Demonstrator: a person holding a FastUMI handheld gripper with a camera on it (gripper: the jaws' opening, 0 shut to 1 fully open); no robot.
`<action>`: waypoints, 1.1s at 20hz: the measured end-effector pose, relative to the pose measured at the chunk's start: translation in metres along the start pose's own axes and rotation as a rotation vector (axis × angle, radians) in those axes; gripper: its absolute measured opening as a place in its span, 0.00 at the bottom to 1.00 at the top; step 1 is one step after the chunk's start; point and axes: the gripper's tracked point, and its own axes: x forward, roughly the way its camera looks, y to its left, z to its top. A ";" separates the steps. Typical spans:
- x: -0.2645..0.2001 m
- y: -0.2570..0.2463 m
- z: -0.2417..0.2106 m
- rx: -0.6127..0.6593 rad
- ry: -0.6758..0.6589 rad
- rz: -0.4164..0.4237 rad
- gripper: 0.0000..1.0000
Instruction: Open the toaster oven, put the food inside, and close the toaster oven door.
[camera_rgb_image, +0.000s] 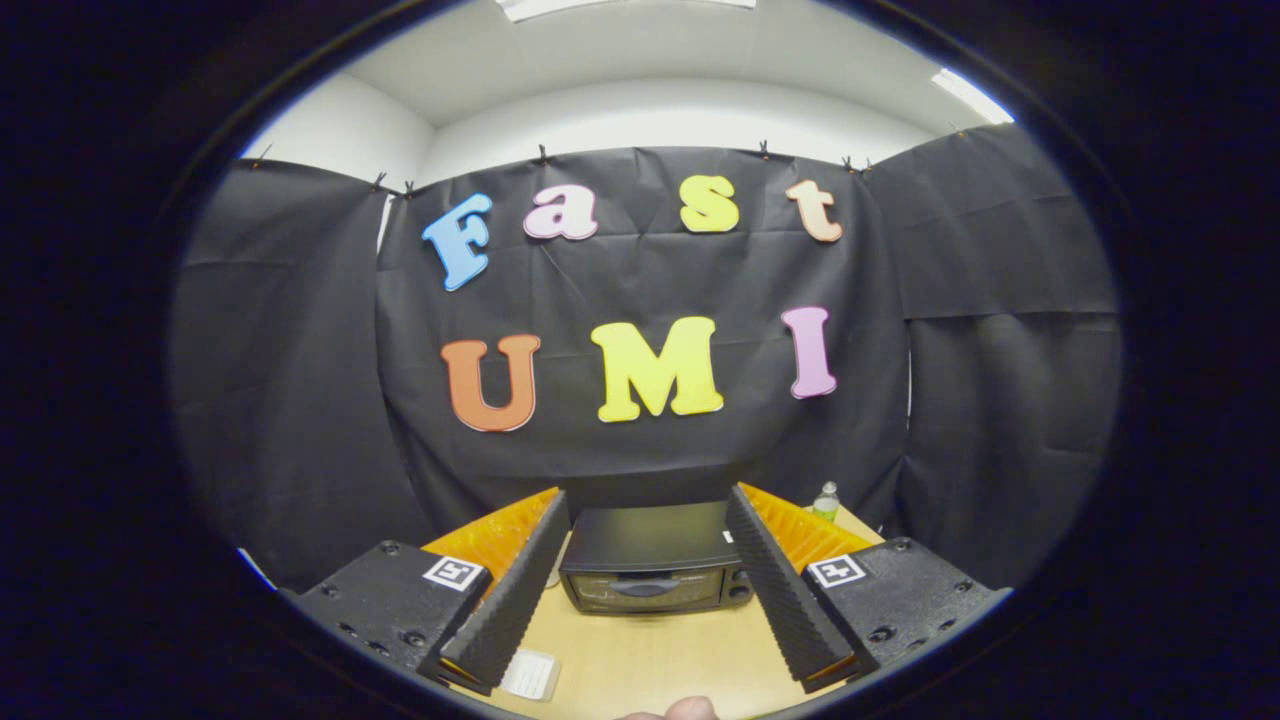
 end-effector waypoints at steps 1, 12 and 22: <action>0.003 0.000 -0.002 0.006 0.003 0.002 1.00; 0.014 0.002 -0.007 -0.007 0.042 0.008 1.00; 0.013 0.002 -0.007 -0.020 0.044 0.002 1.00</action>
